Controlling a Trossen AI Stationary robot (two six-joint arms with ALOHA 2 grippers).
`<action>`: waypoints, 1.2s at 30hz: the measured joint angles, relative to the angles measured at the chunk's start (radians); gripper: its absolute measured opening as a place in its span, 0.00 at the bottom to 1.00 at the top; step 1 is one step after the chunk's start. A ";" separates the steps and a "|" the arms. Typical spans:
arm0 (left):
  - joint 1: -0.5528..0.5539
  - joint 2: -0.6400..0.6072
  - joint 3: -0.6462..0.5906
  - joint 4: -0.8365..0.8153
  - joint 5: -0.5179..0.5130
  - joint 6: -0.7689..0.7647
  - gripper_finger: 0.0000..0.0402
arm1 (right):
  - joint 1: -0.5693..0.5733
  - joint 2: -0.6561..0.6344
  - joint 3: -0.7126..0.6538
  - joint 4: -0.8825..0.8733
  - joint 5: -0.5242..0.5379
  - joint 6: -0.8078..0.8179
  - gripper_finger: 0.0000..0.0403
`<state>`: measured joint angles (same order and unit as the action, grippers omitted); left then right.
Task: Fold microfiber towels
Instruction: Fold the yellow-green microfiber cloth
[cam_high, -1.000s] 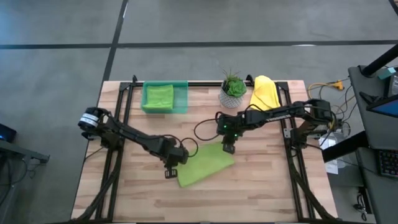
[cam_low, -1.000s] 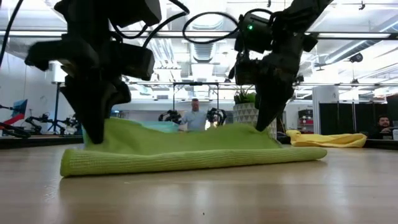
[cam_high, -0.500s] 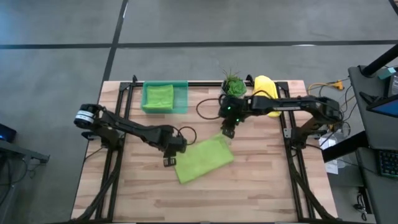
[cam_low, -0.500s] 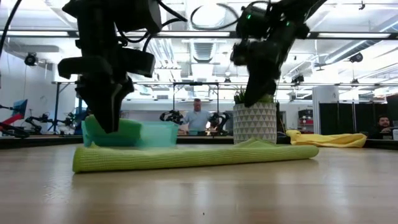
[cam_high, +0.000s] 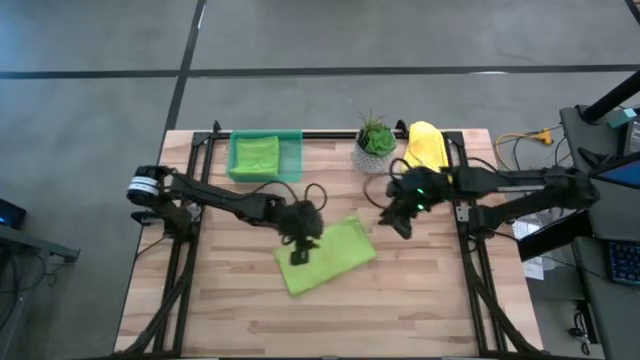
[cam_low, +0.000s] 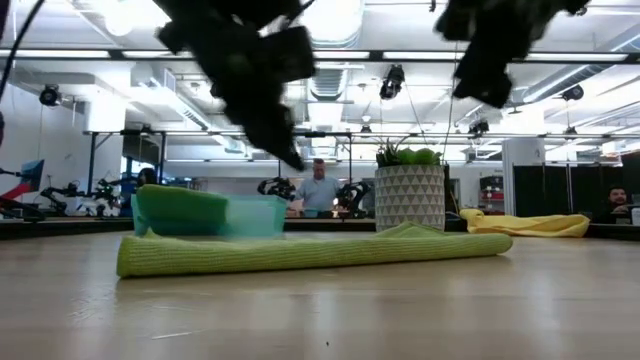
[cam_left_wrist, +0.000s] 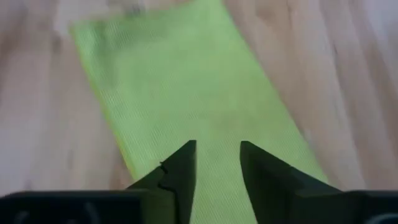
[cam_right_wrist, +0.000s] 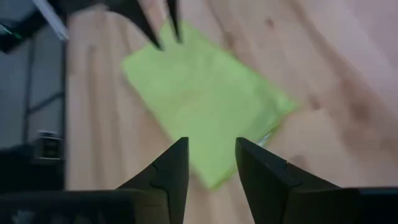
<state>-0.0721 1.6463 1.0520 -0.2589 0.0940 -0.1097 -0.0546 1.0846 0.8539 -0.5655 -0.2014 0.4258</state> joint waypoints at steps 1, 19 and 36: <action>0.012 0.027 0.023 0.018 0.000 0.013 0.24 | 0.029 -0.033 -0.017 0.001 0.021 0.045 0.31; 0.078 0.520 0.584 -0.087 0.149 0.486 0.00 | 0.405 -0.275 -0.074 0.000 0.389 0.530 0.30; 0.270 0.585 0.651 -0.336 -0.087 0.231 0.00 | 0.408 -0.231 -0.074 0.001 0.526 0.536 0.29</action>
<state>0.1981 2.2315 1.7035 -0.5946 0.0073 0.1212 0.3534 0.8532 0.7803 -0.5648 0.3249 0.9615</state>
